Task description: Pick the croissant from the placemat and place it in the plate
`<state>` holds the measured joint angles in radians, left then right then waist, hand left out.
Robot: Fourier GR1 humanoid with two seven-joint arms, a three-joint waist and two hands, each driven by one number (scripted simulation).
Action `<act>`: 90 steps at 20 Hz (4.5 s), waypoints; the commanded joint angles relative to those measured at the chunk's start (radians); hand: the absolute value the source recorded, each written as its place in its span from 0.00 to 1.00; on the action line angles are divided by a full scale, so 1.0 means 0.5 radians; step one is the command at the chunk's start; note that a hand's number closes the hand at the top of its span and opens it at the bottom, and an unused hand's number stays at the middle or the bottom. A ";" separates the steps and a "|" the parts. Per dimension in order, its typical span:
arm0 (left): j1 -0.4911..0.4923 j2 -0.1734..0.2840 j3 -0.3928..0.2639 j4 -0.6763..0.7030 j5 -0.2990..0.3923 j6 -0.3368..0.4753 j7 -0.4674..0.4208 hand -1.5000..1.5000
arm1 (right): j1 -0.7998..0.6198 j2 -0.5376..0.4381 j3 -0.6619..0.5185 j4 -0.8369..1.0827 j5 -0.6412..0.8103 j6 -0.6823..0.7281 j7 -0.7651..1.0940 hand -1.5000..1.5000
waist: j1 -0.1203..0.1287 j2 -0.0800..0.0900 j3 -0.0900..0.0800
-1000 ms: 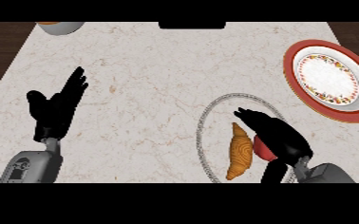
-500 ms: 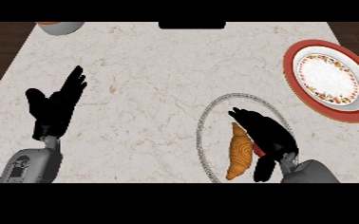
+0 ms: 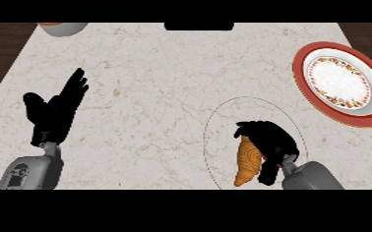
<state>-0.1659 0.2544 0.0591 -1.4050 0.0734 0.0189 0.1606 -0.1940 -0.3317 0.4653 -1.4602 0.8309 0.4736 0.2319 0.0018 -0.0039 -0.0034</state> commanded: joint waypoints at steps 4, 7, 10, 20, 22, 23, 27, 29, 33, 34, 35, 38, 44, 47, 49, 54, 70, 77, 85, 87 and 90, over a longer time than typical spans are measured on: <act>0.064 -0.010 0.022 -0.046 0.011 -0.059 -0.008 0.50 | 0.014 0.108 0.059 0.135 0.084 -0.071 -0.212 1.00 | 0.004 0.008 0.007; 0.007 -0.059 0.018 0.088 -0.063 0.001 -0.082 0.50 | 0.090 0.102 0.041 0.062 0.096 -0.083 -0.237 1.00 | -0.007 0.009 0.007; 0.051 -0.068 0.003 -0.007 -0.065 -0.002 -0.012 0.50 | 0.141 0.178 0.062 -0.035 0.167 -0.135 -0.148 1.00 | -0.006 0.006 0.007; 0.036 -0.094 -0.048 -0.059 -0.085 -0.007 0.018 0.50 | -0.676 0.423 -0.689 0.572 0.218 -0.830 0.208 1.00 | 0.050 0.018 0.009; 0.012 -0.066 0.017 0.013 -0.045 -0.032 -0.038 0.50 | -0.688 0.453 -0.687 0.484 0.321 -1.070 0.252 1.00 | 0.029 0.017 0.007; -0.030 -0.032 0.053 0.026 -0.030 -0.032 0.010 0.50 | -0.676 0.435 -0.696 0.443 0.374 -1.191 0.250 1.00 | 0.017 0.015 0.008; 0.029 -0.087 -0.014 -0.023 -0.063 -0.014 0.020 0.50 | -0.792 0.347 -0.772 0.379 0.635 -1.495 0.433 1.00 | 0.014 0.006 0.007; -0.002 -0.050 0.034 -0.010 -0.033 -0.040 0.011 0.50 | -0.777 0.417 -0.744 0.328 0.779 -1.601 0.602 1.00 | 0.003 0.004 0.006; -0.006 -0.063 0.044 0.092 -0.057 -0.048 -0.083 0.50 | -0.818 0.334 -0.997 0.489 0.672 -1.759 0.560 1.00 | 0.007 0.014 0.007; -0.081 -0.072 0.059 0.165 -0.082 -0.007 -0.100 0.50 | -0.811 0.276 -1.055 0.325 0.548 -1.627 0.554 1.00 | -0.017 0.010 0.007; -0.019 -0.080 0.017 0.008 -0.096 0.001 0.002 0.50 | -0.841 0.356 -1.031 0.402 0.635 -1.667 0.657 1.00 | 0.004 0.007 0.007; -0.054 -0.084 0.021 -0.031 -0.065 -0.013 0.093 0.50 | -0.764 0.181 -1.236 0.441 0.389 -1.723 0.433 1.00 | -0.002 0.010 0.008; -0.034 -0.056 0.037 -0.085 -0.069 -0.040 0.121 0.50 | -0.726 -0.063 -1.509 0.780 0.156 -1.827 0.121 1.00 | 0.009 0.013 0.009; 0.012 -0.038 0.071 -0.019 -0.061 -0.083 0.015 0.50 | -0.711 -0.208 -1.617 0.867 0.030 -1.755 -0.001 1.00 | 0.003 0.012 0.008; 0.064 -0.017 0.105 -0.094 -0.018 -0.128 0.026 0.50 | -0.735 -0.228 -1.618 1.019 0.020 -1.799 -0.104 1.00 | 0.011 0.011 0.008; -0.023 -0.059 0.073 0.007 -0.081 -0.075 0.012 0.50 | -0.912 -0.409 -1.647 1.527 0.038 -1.626 -0.195 1.00 | 0.029 0.020 0.009; -0.055 -0.101 0.073 0.075 -0.127 -0.036 -0.021 0.50 | -1.034 -0.402 -2.003 1.772 -0.548 -1.555 -1.312 0.00 | -0.003 0.008 0.009; -0.073 -0.088 0.094 0.034 -0.094 -0.053 0.073 0.50 | -1.034 -0.404 -2.221 1.637 -0.967 -1.161 -1.229 0.00 | -0.022 -0.001 0.006; 0.011 -0.137 0.050 -0.047 -0.120 -0.050 0.046 0.50 | -0.900 -0.564 -2.380 1.730 -1.333 -0.599 -1.093 0.00 | -0.001 0.009 0.008; -0.038 -0.091 0.122 0.007 -0.067 -0.100 0.041 0.50 | -0.707 -0.495 -2.316 1.489 -1.373 -0.580 -1.094 0.00 | -0.017 0.004 0.006; 0.034 -0.134 0.069 0.027 -0.162 -0.056 -0.063 0.50 | -0.660 -0.517 -2.348 1.602 -1.423 -0.639 -1.329 0.00 | -0.002 0.010 0.007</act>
<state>-0.1669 0.1981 0.1001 -1.4150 0.0145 -0.0142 0.1688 -0.5949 -0.6008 -0.7002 -0.6486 0.1617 0.1457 -0.3481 -0.0011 -0.0009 0.0000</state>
